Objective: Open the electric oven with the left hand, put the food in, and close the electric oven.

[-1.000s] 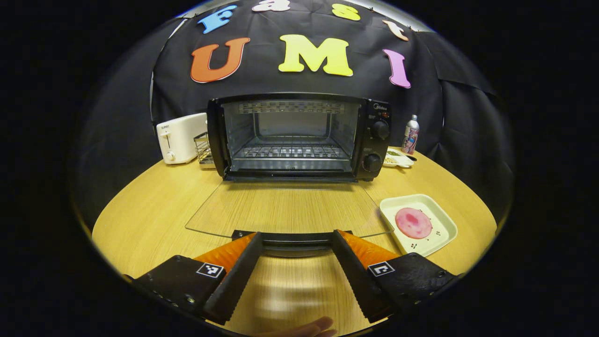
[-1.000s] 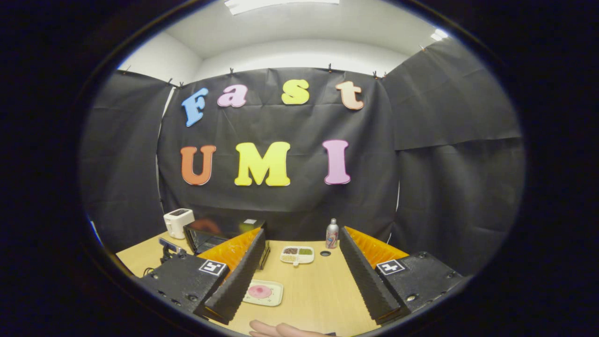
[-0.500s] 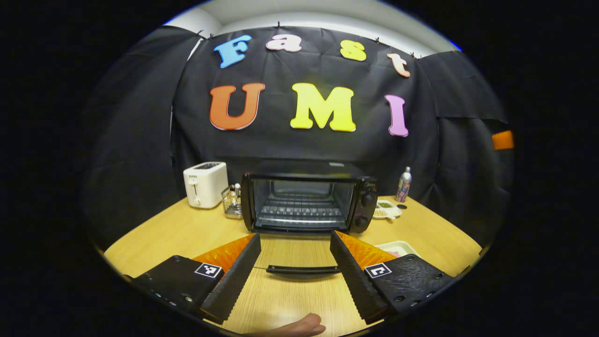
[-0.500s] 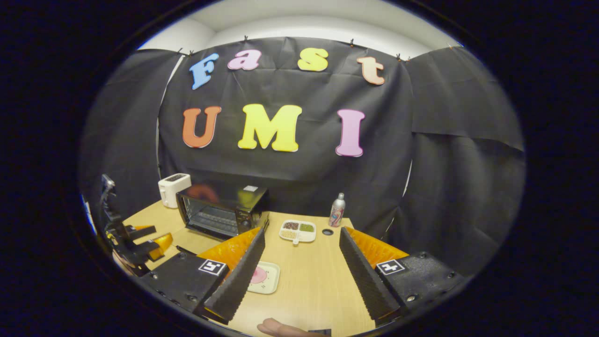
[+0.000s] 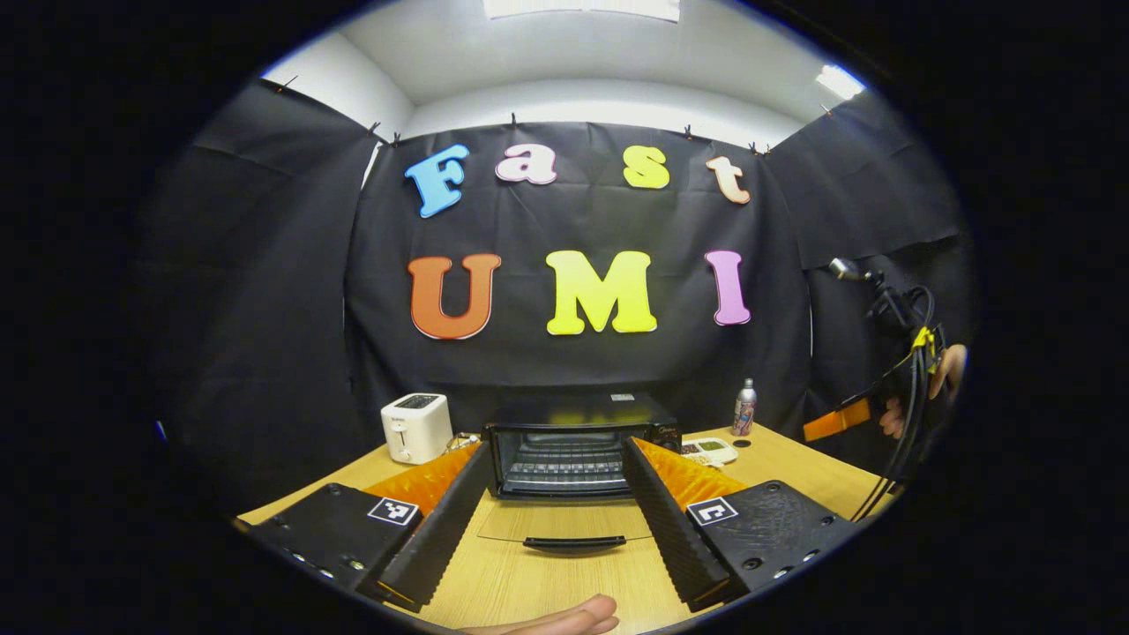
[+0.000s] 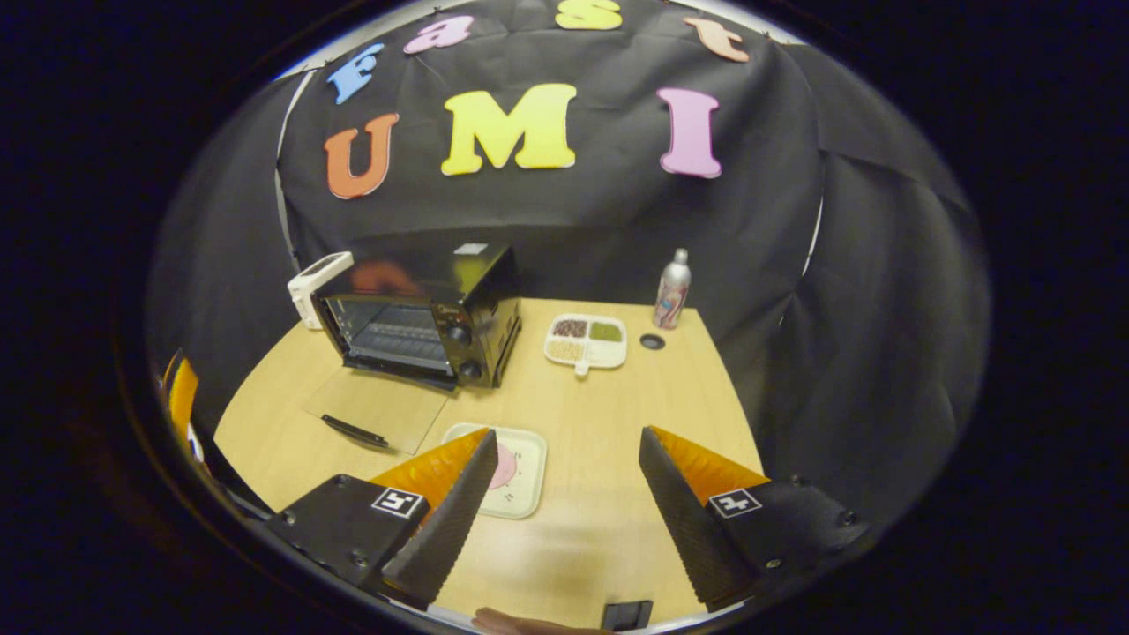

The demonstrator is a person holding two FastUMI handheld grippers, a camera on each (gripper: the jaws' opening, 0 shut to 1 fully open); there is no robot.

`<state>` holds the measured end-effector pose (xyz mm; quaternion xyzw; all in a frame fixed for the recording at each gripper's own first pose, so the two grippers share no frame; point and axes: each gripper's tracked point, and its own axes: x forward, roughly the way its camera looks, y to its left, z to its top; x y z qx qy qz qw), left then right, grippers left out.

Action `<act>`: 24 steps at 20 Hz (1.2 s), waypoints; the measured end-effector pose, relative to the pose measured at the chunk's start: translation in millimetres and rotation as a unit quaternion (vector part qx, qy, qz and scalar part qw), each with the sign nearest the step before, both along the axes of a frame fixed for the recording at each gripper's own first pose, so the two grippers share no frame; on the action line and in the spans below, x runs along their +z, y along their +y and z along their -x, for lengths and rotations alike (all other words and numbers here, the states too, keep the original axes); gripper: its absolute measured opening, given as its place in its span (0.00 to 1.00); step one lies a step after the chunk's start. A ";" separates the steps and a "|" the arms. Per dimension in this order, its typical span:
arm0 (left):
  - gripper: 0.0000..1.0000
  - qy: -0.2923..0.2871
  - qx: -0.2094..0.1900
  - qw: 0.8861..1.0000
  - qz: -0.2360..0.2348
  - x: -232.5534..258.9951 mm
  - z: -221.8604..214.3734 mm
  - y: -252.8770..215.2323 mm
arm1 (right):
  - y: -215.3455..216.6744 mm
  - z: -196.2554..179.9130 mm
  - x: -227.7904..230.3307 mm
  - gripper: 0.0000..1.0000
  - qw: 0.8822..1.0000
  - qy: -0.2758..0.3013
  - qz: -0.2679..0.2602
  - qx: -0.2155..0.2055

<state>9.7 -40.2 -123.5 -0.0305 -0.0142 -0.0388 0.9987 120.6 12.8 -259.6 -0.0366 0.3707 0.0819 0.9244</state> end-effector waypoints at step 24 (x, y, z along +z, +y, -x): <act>0.96 -0.018 -0.016 1.000 0.001 28.1 41.6 -9.6 | 39.6 -32.4 -209.5 0.05 0.933 0.332 -0.141 -0.005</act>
